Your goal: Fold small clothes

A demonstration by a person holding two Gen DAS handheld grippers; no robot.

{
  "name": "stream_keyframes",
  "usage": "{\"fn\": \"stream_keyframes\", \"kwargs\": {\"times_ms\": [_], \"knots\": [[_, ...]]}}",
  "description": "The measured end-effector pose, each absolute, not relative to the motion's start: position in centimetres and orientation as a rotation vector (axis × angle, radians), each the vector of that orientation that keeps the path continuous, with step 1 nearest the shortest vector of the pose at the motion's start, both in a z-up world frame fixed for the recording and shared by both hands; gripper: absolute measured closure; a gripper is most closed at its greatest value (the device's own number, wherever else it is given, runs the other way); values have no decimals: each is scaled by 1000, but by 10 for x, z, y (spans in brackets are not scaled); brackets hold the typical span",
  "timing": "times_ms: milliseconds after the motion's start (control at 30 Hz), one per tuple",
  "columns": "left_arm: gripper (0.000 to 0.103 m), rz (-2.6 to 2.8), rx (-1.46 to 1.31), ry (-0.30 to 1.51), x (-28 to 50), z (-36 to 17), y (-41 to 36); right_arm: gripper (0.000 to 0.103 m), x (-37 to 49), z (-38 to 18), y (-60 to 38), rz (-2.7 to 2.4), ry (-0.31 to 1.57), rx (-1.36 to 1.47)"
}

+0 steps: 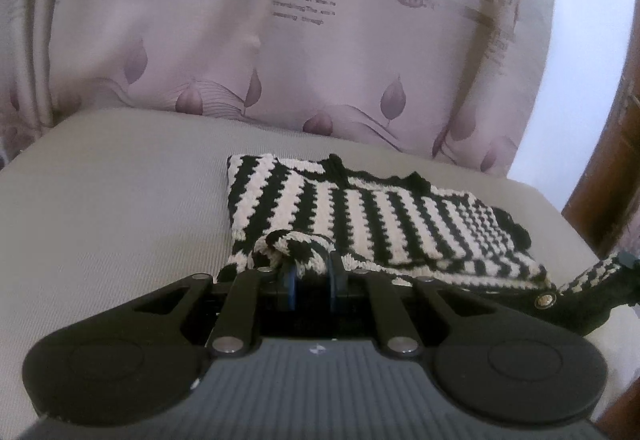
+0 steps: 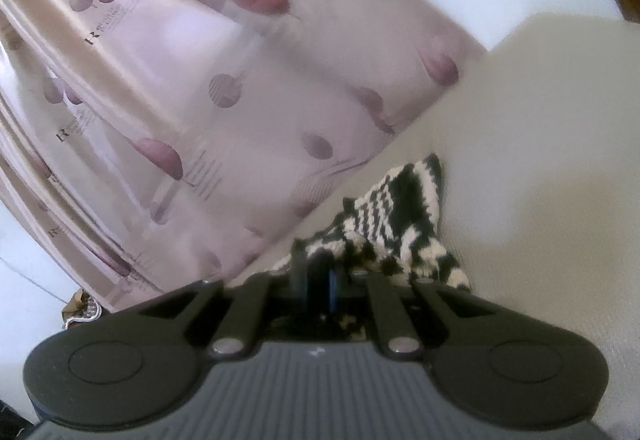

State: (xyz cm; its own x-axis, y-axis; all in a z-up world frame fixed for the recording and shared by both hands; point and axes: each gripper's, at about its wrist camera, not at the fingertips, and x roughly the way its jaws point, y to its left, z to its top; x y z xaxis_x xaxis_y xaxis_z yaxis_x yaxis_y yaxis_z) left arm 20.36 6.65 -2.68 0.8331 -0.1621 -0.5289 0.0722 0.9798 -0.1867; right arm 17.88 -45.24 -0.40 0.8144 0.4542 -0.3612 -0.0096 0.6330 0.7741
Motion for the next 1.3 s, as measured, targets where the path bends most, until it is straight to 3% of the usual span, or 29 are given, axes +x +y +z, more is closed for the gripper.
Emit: {"fn": "stream_keyframes", "kwargs": {"times_ms": [467,1033,1300], "knots": [[88,-44,-195,563,270,-20,61,94,253,-15,-454,244,581,833],[87,76,-247,635,349,-54,66,93,334,-68,-452,175,654,919],[80,115,-244,636,370,-68,68,91,353,-99,-455,113,656,1057]]}}
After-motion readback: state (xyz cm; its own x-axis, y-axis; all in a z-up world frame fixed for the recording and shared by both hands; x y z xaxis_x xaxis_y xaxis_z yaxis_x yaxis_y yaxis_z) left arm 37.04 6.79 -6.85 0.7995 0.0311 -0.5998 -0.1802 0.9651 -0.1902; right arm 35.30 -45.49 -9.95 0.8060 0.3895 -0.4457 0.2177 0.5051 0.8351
